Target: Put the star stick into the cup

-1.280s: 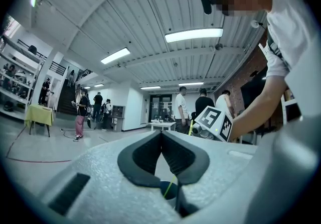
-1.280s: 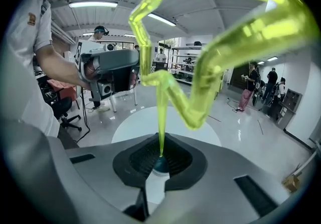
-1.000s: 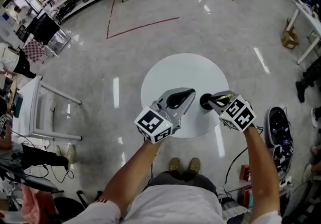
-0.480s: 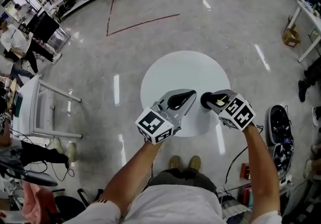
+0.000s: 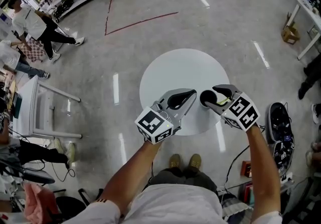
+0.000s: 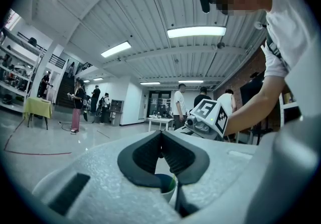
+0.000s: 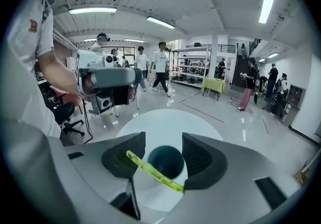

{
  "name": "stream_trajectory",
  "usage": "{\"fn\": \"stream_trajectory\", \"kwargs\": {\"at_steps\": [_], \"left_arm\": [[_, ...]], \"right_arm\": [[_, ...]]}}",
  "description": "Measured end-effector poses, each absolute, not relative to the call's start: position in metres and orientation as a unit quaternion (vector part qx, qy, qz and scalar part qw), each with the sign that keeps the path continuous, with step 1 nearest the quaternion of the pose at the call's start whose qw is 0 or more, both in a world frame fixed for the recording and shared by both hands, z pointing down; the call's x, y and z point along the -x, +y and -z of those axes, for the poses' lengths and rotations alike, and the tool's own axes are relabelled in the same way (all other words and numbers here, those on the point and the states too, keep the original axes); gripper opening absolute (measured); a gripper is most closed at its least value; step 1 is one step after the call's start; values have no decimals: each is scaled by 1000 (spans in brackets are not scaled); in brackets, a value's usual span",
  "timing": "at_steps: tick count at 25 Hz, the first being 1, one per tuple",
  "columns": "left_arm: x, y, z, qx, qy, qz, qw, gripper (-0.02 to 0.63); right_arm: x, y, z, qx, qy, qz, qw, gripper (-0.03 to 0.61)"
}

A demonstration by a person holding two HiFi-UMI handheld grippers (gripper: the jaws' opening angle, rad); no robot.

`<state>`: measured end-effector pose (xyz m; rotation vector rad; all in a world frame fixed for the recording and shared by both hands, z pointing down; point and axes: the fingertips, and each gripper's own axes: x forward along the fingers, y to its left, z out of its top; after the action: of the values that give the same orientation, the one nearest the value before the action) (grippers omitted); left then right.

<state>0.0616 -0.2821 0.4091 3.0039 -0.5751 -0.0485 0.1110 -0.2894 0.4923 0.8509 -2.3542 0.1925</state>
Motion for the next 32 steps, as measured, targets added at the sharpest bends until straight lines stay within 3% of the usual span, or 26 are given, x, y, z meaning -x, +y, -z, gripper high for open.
{"fn": "stream_trajectory", "kwargs": {"at_steps": [13, 25, 32], "left_arm": [[-63, -281, -387, -983, -177, 32, 26, 15], [-72, -267, -331, -983, -165, 75, -9, 15], [-74, -256, -295, -983, -150, 98, -29, 15]], "right_arm": [[-106, -282, -419, -344, -912, -27, 222, 196], [-118, -258, -333, -368, -924, 14, 98, 190], [-113, -241, -290, -382, -921, 66, 38, 88]]}}
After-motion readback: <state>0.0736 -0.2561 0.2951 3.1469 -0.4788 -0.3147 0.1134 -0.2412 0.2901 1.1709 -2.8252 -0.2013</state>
